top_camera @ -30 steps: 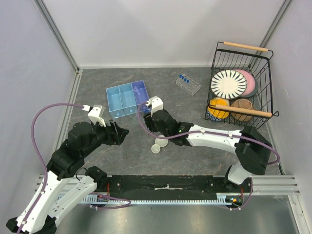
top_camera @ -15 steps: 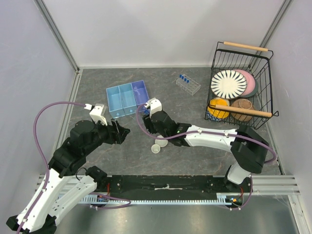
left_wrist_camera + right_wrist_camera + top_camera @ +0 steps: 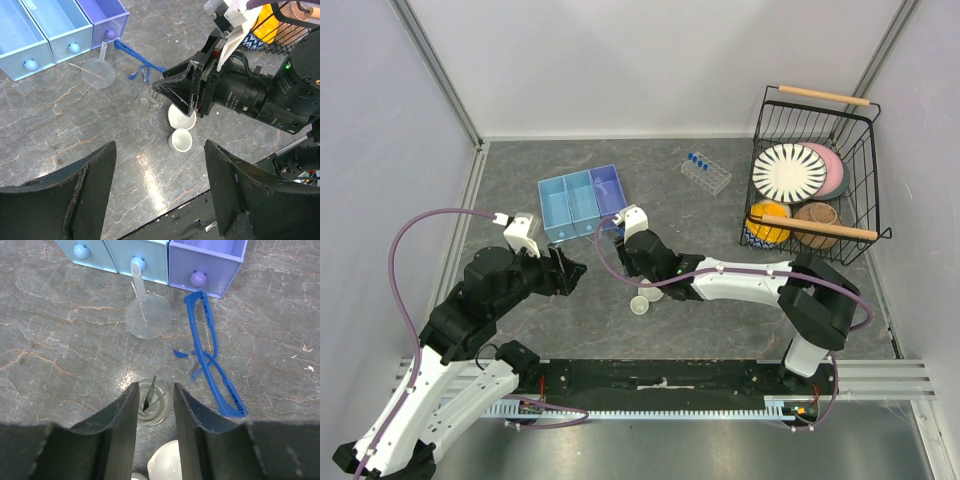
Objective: Organize the chemistry lab equipment
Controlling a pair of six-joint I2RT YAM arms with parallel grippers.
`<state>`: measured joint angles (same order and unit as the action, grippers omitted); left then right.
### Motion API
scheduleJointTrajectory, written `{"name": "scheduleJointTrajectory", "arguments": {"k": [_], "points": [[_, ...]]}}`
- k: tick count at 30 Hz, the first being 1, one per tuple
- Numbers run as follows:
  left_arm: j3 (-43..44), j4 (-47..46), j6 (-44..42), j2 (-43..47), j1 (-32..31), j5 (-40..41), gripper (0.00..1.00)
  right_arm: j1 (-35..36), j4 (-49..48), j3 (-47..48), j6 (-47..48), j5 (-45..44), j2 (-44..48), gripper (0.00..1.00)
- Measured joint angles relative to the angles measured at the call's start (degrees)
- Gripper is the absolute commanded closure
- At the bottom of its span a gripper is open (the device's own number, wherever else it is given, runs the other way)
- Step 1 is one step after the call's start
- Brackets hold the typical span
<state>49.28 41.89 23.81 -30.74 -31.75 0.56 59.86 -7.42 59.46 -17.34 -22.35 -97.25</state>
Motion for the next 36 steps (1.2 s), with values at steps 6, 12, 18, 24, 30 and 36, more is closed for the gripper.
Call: {"name": "scheduleJointTrajectory", "arguments": {"k": [6, 12, 18, 24, 30, 36], "points": [[0.0, 0.0, -0.1, 0.0, 0.0, 0.0, 0.23, 0.0, -0.4, 0.0, -0.1, 0.0, -1.2, 0.85], [-0.1, 0.0, -0.4, 0.1, 0.0, 0.0, 0.23, 0.0, -0.8, 0.4, -0.4, 0.0, -1.6, 1.0], [-0.5, 0.0, -0.4, 0.2, 0.0, 0.1, 0.23, 0.0, -0.7, 0.7, -0.5, 0.1, -1.8, 1.0], [-0.6, 0.0, -0.4, 0.2, 0.0, 0.5, 0.23, 0.6, 1.1, 1.2, -0.3, -0.3, -0.9, 1.0], [-0.6, 0.0, -0.4, 0.4, 0.0, 0.5, 0.22, 2.7, 4.4, 3.5, 0.7, -2.0, 3.4, 1.0], [-0.8, 0.0, -0.4, 0.3, 0.0, 0.7, 0.23, 4.1, 6.4, 7.4, 2.4, -4.0, 8.4, 1.0]]}}
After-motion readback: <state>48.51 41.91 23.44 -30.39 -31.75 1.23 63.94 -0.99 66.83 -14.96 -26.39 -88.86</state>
